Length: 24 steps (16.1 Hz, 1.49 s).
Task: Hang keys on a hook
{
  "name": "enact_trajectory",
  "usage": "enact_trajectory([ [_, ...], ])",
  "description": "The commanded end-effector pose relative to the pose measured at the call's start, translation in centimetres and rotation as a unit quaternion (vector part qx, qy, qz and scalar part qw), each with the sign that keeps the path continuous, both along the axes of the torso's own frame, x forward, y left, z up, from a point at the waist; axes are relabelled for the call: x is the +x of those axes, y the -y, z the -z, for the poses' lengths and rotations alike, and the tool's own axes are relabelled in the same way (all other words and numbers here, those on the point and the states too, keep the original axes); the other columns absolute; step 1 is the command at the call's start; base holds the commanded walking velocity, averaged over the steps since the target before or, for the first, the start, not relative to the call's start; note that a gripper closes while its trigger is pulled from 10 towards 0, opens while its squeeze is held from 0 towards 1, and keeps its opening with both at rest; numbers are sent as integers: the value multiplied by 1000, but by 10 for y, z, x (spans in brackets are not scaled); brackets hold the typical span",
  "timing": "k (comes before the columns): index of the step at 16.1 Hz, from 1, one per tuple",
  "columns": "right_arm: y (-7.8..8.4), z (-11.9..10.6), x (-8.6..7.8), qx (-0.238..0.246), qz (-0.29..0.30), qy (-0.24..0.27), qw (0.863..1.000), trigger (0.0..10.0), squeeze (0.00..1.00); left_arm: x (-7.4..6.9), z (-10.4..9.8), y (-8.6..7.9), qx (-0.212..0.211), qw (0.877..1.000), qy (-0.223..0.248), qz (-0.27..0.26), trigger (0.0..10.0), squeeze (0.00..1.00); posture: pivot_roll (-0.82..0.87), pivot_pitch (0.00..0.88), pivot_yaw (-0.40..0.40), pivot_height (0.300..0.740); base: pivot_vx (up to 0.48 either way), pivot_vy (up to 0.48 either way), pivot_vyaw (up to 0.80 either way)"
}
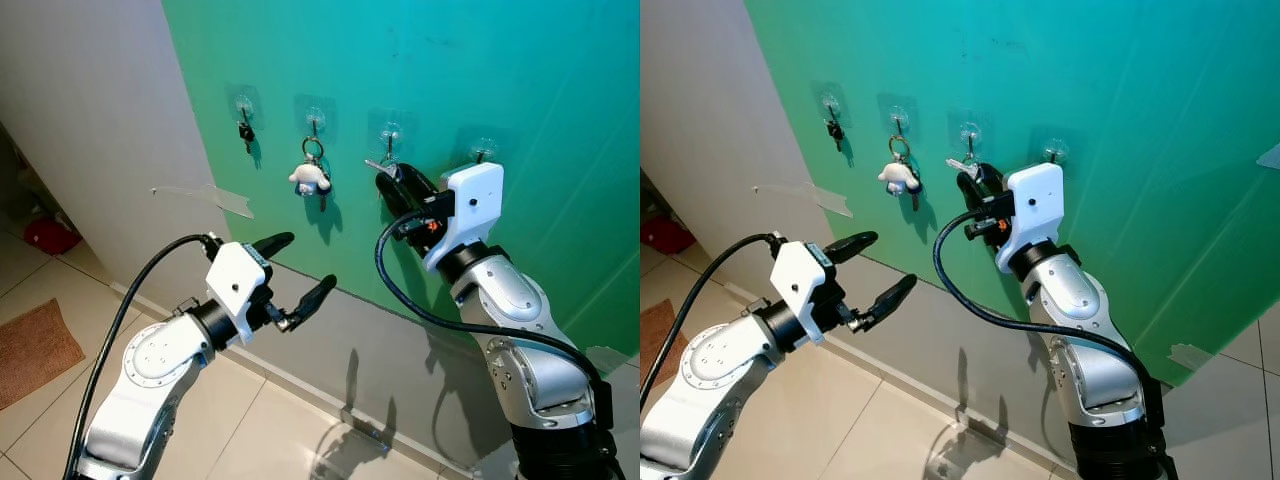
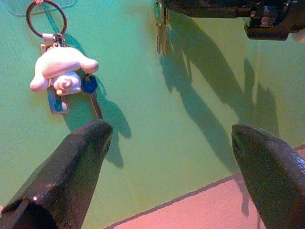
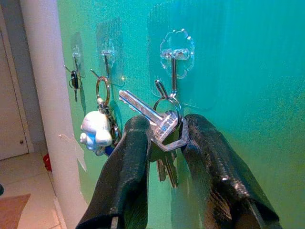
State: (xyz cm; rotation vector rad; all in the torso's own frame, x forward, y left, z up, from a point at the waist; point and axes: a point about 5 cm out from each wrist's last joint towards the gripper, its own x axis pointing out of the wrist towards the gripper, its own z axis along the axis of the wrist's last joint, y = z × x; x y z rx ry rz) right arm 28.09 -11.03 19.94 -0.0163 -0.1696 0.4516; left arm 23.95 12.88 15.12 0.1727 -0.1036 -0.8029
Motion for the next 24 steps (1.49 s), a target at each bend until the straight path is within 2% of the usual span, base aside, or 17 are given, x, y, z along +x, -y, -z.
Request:
enact_trajectory([
  [1, 5, 19, 1, -28, 18, -42, 999, 10000, 0, 1, -4, 0, 11, 1000, 10, 2, 10000, 0, -12, 5, 49, 740, 0, 0, 0],
  [3, 4, 19, 2, -28, 17, -41, 999, 10000, 0, 3, -7, 0, 5, 1000, 18, 0, 10000, 0, -13, 3, 53, 740, 0, 0, 0],
  [7, 3, 19, 3, -38, 15, -38, 998, 10000, 0, 10, -22, 2, -41, 998, 46, -21, 10000, 0, -8, 3, 53, 740, 0, 0, 0],
  [14, 1, 20, 2, -33, 11, -39, 999, 10000, 0, 8, -22, 5, -55, 998, 37, -7, 10000, 0, -17, 5, 54, 740, 0, 0, 0],
  [15, 2, 19, 2, -27, 9, -41, 999, 10000, 94, 8, -21, 5, -56, 998, 36, -6, 10000, 0, -18, 5, 53, 740, 0, 0, 0],
  [16, 2, 19, 2, -24, 7, -42, 999, 10000, 937, 8, -21, 5, -56, 998, 35, -6, 10000, 0, -17, 4, 53, 740, 0, 0, 0],
  [17, 2, 18, 2, -21, 5, -42, 999, 10000, 1000, 8, -21, 5, -56, 998, 35, -6, 10000, 0, -17, 4, 53, 740, 0, 0, 0],
  [23, 5, 19, 0, -29, 13, -45, 998, 10000, 1000, 10, -19, 5, -56, 998, 30, -6, 10000, 0, -32, 4, 61, 740, 0, 0, 0],
  [24, 8, 22, -3, -33, 17, -50, 998, 10000, 784, 9, -15, 4, -55, 998, 24, -13, 10000, 0, -34, 0, 62, 740, 0, 0, 0],
])
